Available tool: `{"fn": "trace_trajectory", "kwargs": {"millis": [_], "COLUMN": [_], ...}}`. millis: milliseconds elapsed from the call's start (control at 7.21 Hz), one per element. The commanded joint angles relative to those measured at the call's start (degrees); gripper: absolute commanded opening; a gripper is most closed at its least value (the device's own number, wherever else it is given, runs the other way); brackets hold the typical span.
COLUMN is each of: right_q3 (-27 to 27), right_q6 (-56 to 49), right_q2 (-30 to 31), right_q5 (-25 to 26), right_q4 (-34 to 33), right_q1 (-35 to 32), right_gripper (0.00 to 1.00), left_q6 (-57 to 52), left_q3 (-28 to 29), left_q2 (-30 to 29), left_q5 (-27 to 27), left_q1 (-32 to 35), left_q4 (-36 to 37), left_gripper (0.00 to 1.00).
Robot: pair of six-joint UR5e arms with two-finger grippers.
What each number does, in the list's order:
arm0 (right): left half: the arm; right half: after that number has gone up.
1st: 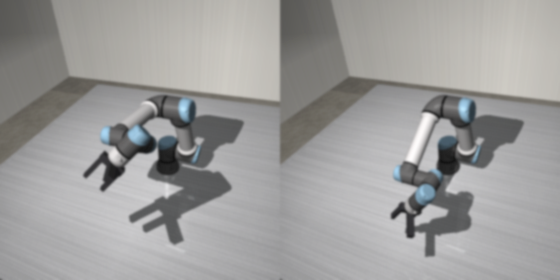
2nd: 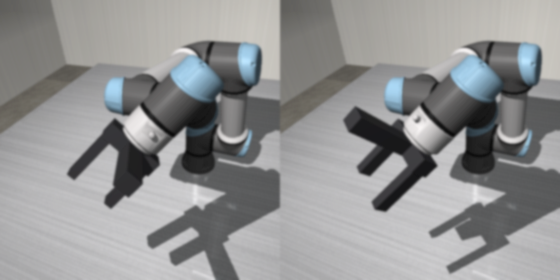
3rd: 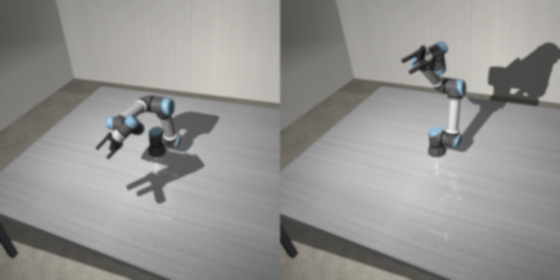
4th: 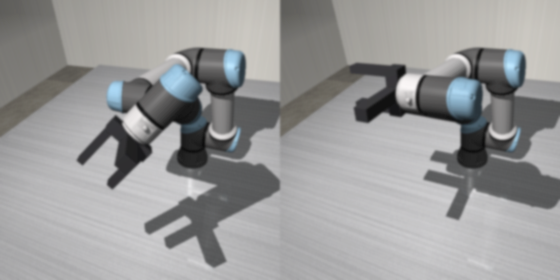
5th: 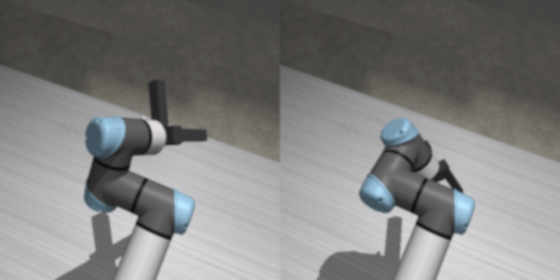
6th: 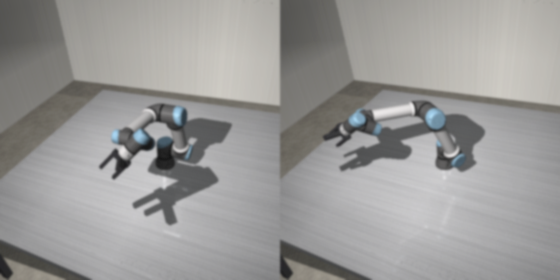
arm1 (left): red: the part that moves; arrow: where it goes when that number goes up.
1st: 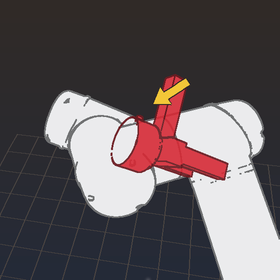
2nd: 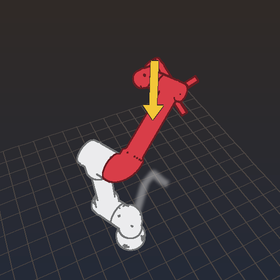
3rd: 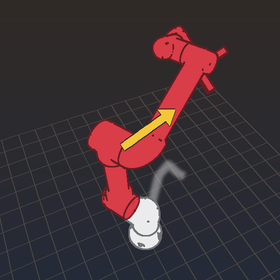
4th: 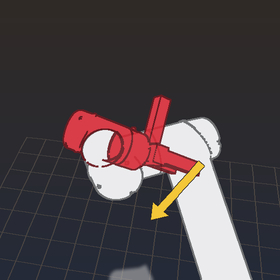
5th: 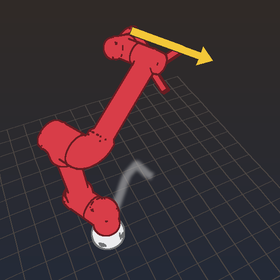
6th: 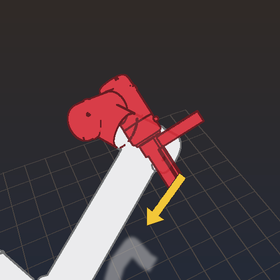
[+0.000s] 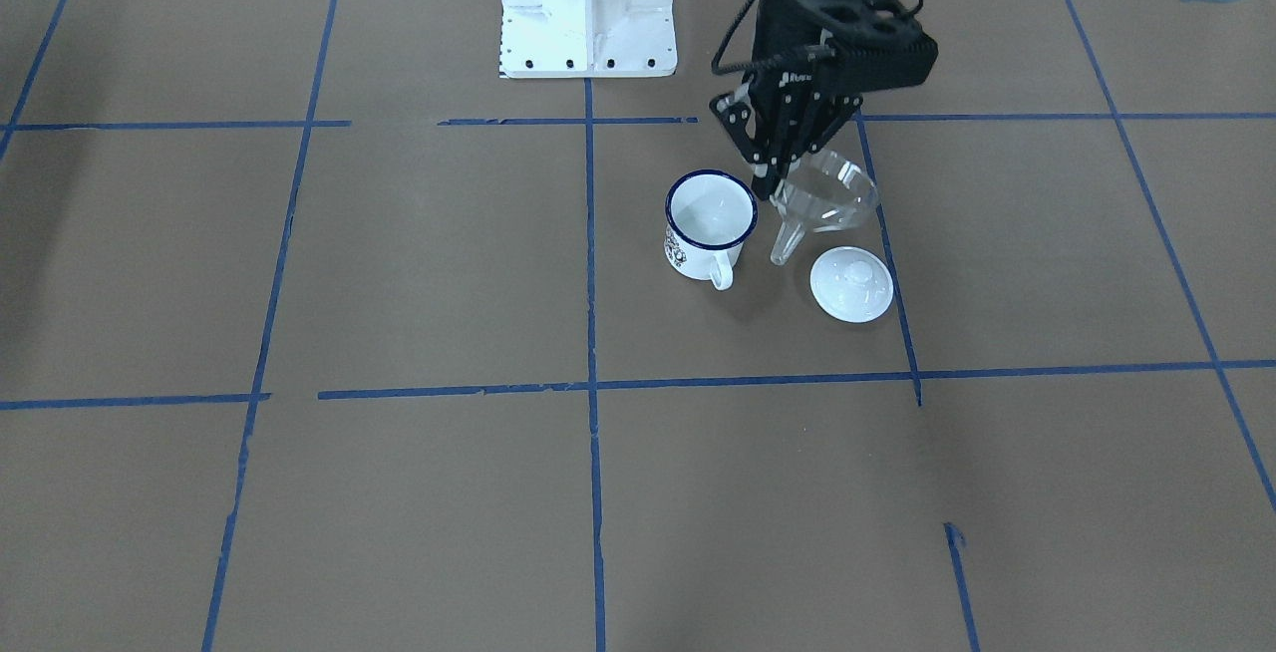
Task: Remove funnel from cup
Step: 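Lift the funnel out of the mug with the left gripper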
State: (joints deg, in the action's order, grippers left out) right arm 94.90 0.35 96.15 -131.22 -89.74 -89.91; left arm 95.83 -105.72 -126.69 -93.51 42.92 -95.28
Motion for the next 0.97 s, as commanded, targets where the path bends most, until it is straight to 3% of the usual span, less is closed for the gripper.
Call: {"fn": "trace_trajectory", "kwargs": {"millis": [0,277,832], "right_q3": [0.02,0.02,0.02], "right_q6": [0.00,0.00,0.00], "right_q2": [0.00,0.00,0.00], "right_q5": [0.00,0.00,0.00], "right_q4": [0.00,0.00,0.00], "right_q1": [0.00,0.00,0.00], "right_gripper": [1.00,1.00,1.00], "left_q6": [12.57,22.43,36.17], "left_q3": [9.61,19.20,27.83], "left_q2": [1.09,1.18,2.05], "left_q5": [7.78,16.29,30.99], "left_q1": [0.06,-1.07,-5.73], "left_q4": [-12.17,-21.49,-30.21], "left_gripper": [0.00,0.00,0.00]}}
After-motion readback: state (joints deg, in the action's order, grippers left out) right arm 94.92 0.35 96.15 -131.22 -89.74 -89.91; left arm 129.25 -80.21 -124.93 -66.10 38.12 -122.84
